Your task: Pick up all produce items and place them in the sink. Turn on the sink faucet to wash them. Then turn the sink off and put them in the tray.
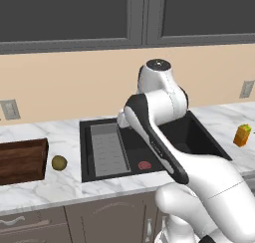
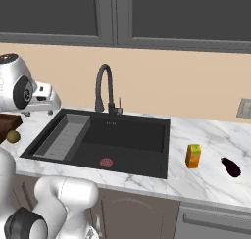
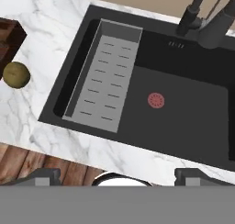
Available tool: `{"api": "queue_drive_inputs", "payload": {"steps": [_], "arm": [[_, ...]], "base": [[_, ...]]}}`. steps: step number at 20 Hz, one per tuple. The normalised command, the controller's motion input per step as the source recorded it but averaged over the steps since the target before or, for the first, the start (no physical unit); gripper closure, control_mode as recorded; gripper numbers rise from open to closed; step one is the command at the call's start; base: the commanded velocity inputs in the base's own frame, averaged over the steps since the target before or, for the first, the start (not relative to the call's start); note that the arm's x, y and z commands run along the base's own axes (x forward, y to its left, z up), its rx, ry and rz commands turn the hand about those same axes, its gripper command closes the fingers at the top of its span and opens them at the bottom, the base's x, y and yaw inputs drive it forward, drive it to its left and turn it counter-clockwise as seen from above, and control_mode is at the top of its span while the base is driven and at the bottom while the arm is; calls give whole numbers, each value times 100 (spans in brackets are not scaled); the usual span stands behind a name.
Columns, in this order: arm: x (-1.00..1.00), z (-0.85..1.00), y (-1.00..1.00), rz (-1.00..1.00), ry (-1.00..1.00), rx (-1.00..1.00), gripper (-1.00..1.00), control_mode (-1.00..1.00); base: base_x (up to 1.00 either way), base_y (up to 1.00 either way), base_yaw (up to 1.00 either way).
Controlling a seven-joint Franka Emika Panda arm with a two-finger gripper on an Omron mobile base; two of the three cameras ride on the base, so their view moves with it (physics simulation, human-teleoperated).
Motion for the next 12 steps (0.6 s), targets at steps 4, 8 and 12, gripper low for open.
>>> {"api": "queue_drive_inputs", "payload": {"steps": [4, 8, 12], "arm": [[-25, -26, 55, 29, 0, 0, -100, -100], [-17, -27, 58, 27, 0, 0, -100, -100], [0, -24, 65, 20, 0, 0, -100, -100]], "base": [[0, 0, 0], [0, 0, 0], [0, 0, 0]]}}
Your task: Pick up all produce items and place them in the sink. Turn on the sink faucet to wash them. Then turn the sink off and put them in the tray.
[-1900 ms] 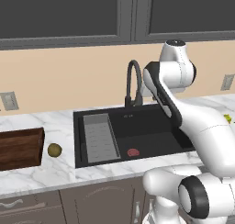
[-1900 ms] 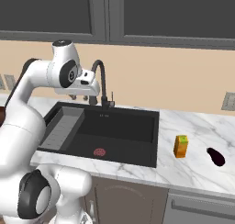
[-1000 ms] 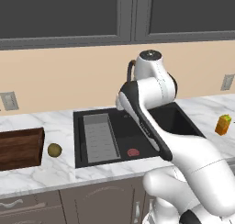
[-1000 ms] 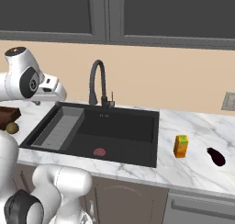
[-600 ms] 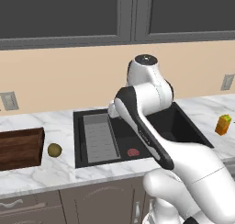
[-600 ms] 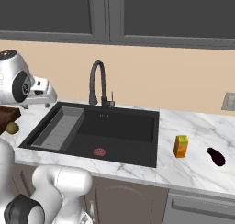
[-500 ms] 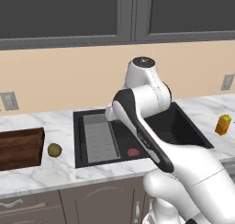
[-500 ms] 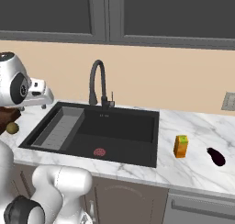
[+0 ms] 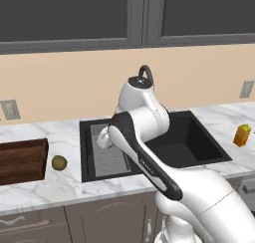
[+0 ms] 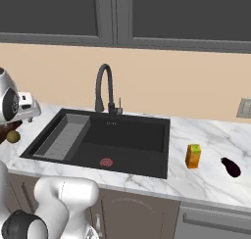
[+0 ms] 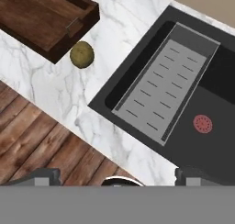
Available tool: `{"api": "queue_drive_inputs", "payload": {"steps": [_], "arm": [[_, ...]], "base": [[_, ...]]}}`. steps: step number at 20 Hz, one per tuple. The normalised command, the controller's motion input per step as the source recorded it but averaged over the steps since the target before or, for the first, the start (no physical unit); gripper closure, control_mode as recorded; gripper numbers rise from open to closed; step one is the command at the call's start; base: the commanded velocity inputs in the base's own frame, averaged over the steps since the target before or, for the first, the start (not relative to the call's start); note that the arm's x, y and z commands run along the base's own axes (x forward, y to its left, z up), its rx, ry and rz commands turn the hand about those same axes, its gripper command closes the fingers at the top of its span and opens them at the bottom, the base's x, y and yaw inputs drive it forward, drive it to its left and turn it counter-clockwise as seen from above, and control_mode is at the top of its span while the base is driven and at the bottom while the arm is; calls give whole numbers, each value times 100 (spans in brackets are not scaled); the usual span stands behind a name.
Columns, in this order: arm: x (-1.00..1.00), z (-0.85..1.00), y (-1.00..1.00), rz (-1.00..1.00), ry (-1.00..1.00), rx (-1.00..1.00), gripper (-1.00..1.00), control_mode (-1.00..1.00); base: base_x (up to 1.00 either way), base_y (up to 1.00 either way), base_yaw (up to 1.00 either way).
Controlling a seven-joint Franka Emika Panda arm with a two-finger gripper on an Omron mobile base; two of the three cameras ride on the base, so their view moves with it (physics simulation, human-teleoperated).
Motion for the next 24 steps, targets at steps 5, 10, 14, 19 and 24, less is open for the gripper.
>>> {"api": "queue_drive_inputs", "payload": {"steps": [5, 10, 14, 19, 24], "arm": [[12, -25, 72, 10, 1, 0, -100, -100], [32, -20, 64, 4, 3, 0, -100, -100], [43, -18, 46, 3, 4, 0, -100, -100], [45, -23, 42, 2, 3, 0, -100, -100], [33, -34, 38, 4, 1, -1, -100, -100]], "base": [[0, 0, 0], [0, 0, 0], [0, 0, 0], [0, 0, 0], [0, 0, 0]]}}
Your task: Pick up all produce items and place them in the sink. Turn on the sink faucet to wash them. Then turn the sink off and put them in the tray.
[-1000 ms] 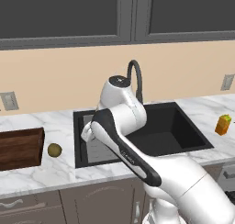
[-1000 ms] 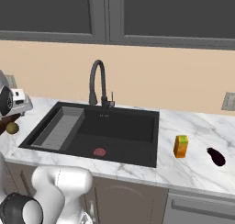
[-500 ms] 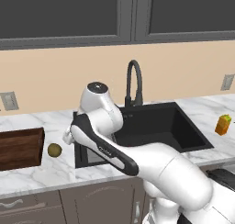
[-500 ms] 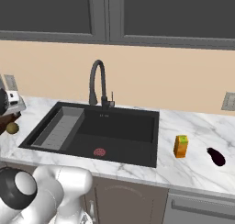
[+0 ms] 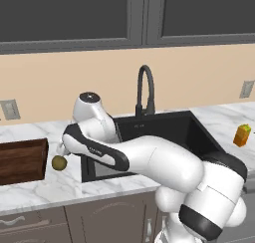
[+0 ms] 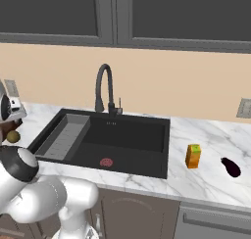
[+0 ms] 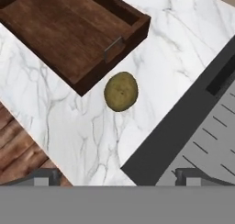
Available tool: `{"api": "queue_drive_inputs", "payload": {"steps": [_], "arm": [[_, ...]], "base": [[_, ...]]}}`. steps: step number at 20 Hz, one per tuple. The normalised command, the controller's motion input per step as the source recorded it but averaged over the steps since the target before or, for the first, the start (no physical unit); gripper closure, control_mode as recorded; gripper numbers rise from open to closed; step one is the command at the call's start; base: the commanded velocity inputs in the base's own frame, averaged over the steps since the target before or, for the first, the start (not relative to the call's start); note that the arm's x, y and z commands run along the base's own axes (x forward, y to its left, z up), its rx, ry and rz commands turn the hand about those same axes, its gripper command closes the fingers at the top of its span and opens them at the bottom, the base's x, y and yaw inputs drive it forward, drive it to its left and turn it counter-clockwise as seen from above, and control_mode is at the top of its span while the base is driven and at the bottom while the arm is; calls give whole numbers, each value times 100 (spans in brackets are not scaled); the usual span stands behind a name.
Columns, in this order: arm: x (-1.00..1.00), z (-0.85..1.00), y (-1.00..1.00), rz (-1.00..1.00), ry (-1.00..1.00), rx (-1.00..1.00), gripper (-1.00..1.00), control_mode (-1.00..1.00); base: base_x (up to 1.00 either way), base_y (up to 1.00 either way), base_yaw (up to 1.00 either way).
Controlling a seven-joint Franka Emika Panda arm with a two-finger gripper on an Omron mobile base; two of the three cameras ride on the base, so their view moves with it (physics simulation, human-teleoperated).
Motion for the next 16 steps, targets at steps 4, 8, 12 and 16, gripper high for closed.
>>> {"api": "queue_drive_inputs", "payload": {"steps": [4, 8, 12, 16], "arm": [[9, -34, 15, 6, 2, -4, -100, -100], [9, -30, 6, 4, 4, -4, -100, -100], [30, -27, 3, 0, 4, -1, -100, -100], [38, -28, 14, 0, 5, 0, -100, -100]], "base": [[0, 0, 0], [0, 0, 0], [0, 0, 0], [0, 0, 0]]}}
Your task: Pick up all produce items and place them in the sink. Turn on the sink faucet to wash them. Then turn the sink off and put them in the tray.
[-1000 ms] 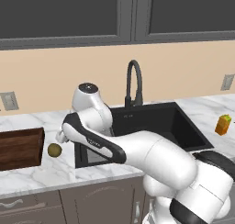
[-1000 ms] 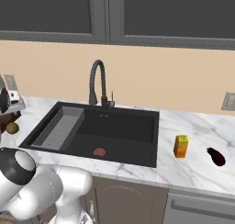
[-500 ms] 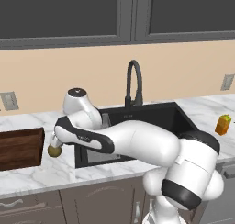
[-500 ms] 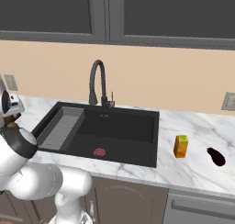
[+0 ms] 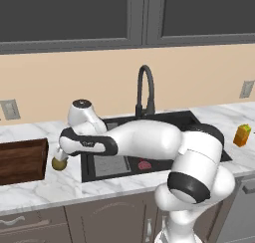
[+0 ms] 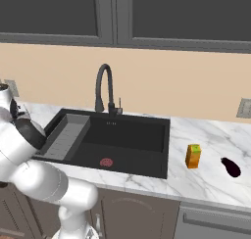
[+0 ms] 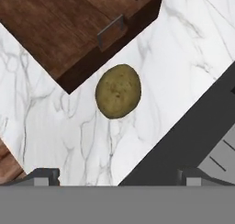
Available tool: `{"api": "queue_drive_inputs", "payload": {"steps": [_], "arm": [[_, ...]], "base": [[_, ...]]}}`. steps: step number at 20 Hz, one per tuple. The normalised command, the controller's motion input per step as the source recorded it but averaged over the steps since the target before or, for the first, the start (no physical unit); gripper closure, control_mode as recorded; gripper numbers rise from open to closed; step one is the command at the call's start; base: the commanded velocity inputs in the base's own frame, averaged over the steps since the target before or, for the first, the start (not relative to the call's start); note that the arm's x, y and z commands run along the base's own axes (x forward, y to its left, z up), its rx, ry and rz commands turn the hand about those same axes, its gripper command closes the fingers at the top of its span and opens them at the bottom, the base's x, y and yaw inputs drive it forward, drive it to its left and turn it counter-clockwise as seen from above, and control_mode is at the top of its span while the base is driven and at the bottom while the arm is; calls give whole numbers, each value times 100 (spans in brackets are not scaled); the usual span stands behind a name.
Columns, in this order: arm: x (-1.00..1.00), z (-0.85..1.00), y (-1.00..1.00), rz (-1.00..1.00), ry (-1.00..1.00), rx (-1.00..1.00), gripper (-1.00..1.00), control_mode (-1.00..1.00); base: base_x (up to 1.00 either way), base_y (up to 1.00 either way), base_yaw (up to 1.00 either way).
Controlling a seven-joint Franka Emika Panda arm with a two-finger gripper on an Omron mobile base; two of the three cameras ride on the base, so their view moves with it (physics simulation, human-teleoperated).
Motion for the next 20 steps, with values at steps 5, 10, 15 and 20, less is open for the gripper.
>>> {"api": "queue_drive_inputs", "payload": {"steps": [5, 10, 15, 20], "arm": [[31, -28, 29, 0, 4, 0, -100, -100], [20, -7, 34, 0, 4, -2, -100, -100], [18, -11, 21, 0, 5, -4, -100, -100], [14, -27, 4, 0, 5, -5, -100, -100]], "base": [[0, 0, 0], [0, 0, 0], [0, 0, 0], [0, 0, 0]]}}
